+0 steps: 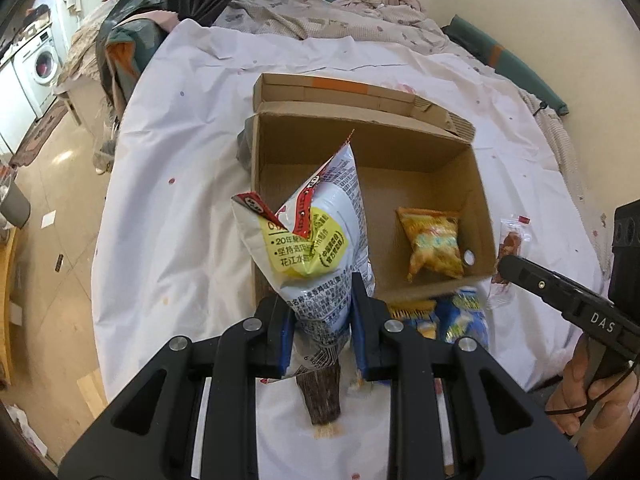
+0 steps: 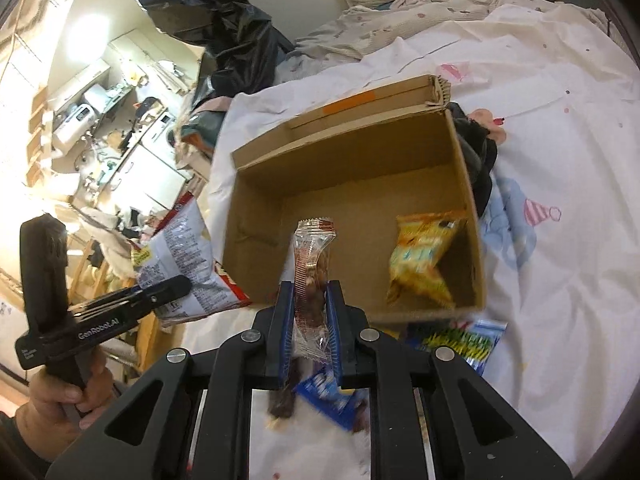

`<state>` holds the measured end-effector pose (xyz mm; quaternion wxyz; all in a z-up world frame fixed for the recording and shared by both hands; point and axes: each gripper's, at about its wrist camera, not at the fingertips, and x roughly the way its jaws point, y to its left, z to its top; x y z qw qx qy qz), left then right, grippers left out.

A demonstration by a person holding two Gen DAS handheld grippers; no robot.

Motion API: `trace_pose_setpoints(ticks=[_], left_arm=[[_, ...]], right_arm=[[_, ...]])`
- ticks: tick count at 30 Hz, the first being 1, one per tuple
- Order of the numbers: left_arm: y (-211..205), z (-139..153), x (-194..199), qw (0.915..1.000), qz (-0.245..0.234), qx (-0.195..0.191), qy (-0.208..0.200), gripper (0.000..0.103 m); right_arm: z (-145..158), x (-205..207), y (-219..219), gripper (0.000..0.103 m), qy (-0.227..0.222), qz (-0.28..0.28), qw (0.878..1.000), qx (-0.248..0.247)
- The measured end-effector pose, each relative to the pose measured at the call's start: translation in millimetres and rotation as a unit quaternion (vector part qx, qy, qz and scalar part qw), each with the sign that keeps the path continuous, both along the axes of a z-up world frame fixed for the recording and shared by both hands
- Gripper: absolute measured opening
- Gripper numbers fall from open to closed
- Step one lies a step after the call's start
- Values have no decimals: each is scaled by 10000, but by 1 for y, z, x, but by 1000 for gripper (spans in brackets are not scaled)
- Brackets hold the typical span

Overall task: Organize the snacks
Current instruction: 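Lower both held snacks into the box and open both tools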

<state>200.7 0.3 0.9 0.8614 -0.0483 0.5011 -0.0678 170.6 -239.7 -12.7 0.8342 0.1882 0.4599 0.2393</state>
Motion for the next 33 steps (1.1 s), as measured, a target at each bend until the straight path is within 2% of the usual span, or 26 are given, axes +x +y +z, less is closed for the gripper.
trace_pose_setpoints(ticks=[6,12,16,22,28,33], left_arm=[[-23,-28,36,9990,-355,180,223,21],[-39,-56,52,9959,-777,208,410,21],[-37,-66,58,9945,-864,5,600,21],[-33,-76,66,9914,-884,-247,933,21],[-35,-82,72,9908,-972,-297,899,23],[-30,-92,72,9872,-954,-542,1161,24]], right_arm=[[-22,37,-1,17,243,-159,9995,-108],[-39,61,12,17,409,-14,9987,-305],[-53,67,13,17,686,-37,9972,-304],[-60,71,19,17,806,37,9957,-453],[-69,73,25,17,997,140,9937,-486],[-71,70,28,17,998,204,9928,-627]])
